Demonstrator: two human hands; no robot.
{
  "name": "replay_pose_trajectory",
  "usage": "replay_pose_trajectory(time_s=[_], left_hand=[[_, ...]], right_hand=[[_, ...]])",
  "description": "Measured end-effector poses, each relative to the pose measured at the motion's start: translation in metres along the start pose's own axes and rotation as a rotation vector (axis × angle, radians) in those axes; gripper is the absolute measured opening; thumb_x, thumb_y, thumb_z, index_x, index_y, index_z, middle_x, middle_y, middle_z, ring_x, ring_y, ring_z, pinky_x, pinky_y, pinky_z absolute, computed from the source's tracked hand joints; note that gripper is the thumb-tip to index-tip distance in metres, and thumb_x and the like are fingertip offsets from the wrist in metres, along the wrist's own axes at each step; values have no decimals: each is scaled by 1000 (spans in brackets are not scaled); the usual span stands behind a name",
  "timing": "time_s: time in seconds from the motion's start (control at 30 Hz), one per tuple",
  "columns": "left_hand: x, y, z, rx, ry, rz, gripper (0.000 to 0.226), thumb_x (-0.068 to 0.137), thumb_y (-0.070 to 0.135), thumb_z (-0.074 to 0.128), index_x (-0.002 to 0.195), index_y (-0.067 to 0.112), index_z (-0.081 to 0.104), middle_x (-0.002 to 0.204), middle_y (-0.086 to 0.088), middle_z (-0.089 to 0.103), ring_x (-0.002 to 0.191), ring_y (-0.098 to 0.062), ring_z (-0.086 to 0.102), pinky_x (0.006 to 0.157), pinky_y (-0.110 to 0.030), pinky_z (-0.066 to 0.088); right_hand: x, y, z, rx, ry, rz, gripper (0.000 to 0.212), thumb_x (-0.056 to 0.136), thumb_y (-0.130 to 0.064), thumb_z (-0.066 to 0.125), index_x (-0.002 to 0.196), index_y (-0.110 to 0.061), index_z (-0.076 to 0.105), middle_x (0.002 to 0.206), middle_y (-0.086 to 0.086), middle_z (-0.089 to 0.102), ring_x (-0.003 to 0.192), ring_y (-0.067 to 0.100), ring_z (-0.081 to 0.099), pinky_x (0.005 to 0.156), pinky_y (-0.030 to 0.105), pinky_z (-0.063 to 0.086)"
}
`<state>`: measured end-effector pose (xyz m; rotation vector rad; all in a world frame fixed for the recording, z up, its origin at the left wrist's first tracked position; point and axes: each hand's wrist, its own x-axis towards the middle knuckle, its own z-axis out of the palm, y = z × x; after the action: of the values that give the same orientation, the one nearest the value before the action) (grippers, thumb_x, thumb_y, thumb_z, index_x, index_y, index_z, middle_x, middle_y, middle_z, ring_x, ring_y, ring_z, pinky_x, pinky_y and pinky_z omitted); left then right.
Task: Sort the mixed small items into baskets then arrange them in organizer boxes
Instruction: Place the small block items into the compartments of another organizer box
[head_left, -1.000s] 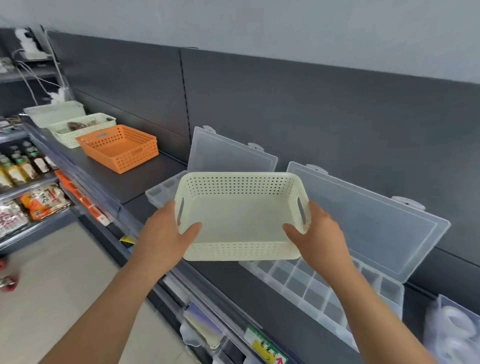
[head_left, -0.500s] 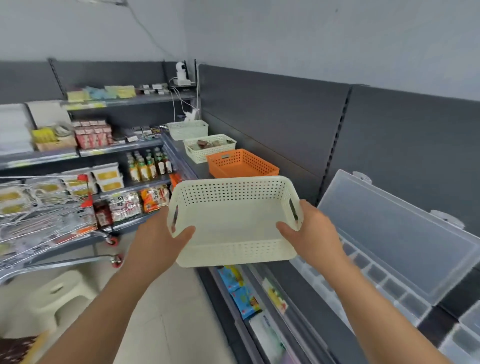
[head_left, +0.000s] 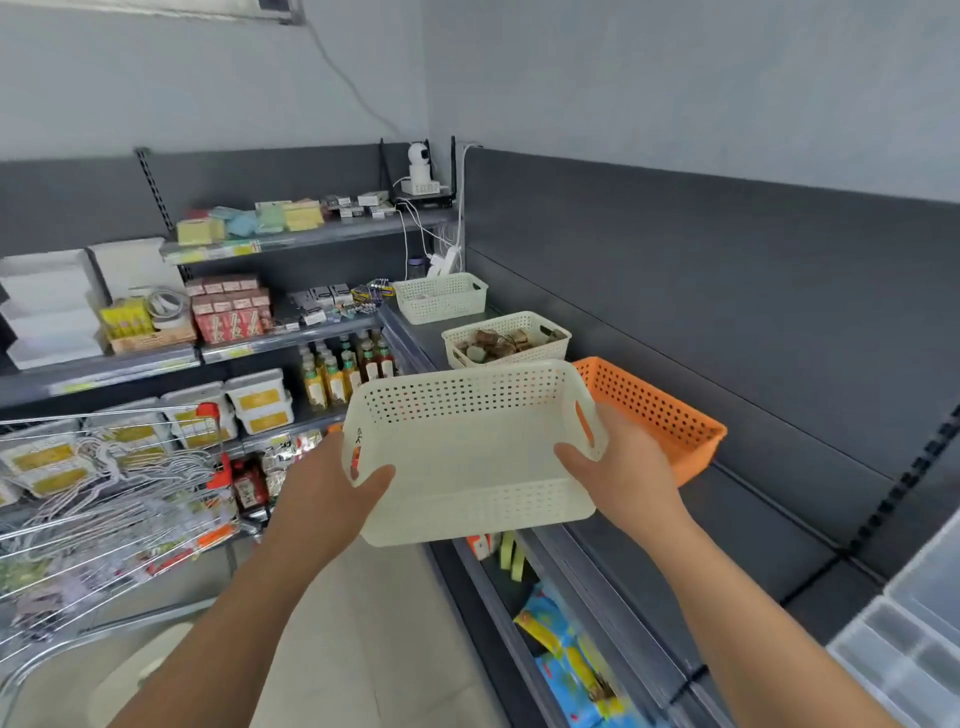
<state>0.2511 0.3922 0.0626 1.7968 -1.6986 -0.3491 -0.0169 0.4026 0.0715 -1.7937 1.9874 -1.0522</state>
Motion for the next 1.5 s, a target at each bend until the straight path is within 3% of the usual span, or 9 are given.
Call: replay_pose_trajectory(time_s=[0.13,0.37,0.5,0.63,0.8,0.97,1.03,1.2,1.5], left_hand=[[74,-18,22,-38,-11,-22,31,86,39,64,105,19,51,89,7,57,73,-10,55,54,-24,42],[226,-21,50,-55,28,-29,29,86,37,63,102,14,56,84,1,60,70,-12,55,50,-25,37],[310,-19,67,-86,62,-7,24,87,32,64,102,17,54,79,8,55,68,-14,55,49,-25,37],[388,-27,92,-98,47,-8,18,88,29,63,96,16,53,75,10,53,61,-9,55,43,-23,39],[485,-45,134,-87,-7,29,20,87,30,62,86,11,56,74,1,58,61,-6,51,45,-22,33],[569,-63,172,-60,-124,76,26,90,29,58,78,6,56,67,-4,55,58,-14,50,46,-27,31],[594,-69,186,-35,-175,74,28,91,27,57,76,4,51,65,-4,49,56,-15,44,47,-27,27],[636,-82,217,-53,-269,86,24,89,20,60,71,8,49,62,0,46,54,-8,41,45,-20,26],[658,-95,260,-76,-364,67,26,85,29,66,79,12,47,63,5,45,56,-11,43,46,-19,29]], right_hand=[[72,-4,35,26,23,-12,36,87,-36,63,115,-16,52,91,-9,56,78,10,50,53,21,33],[220,-16,82,105,9,1,51,89,-34,62,132,-12,46,104,-9,49,98,13,52,77,27,41],[305,-24,108,121,-12,-2,44,90,-32,61,127,-12,47,107,-3,56,82,7,49,70,25,43],[375,-24,134,92,-18,27,48,92,-32,59,126,-2,46,126,10,55,114,27,51,88,36,44],[463,-16,169,43,-7,43,40,91,-37,58,119,-11,50,104,-5,57,103,19,57,77,32,46],[534,-7,198,5,15,148,51,93,-34,56,133,-5,43,130,8,53,111,26,54,88,37,46],[557,0,210,-13,28,186,47,93,-33,55,128,-2,46,128,13,53,105,29,56,83,39,48],[602,24,240,-16,19,229,53,95,-33,54,142,-12,38,143,5,41,131,19,40,100,26,30],[638,72,277,-159,-128,290,59,95,-31,53,146,-11,31,149,7,35,136,23,35,109,33,30]])
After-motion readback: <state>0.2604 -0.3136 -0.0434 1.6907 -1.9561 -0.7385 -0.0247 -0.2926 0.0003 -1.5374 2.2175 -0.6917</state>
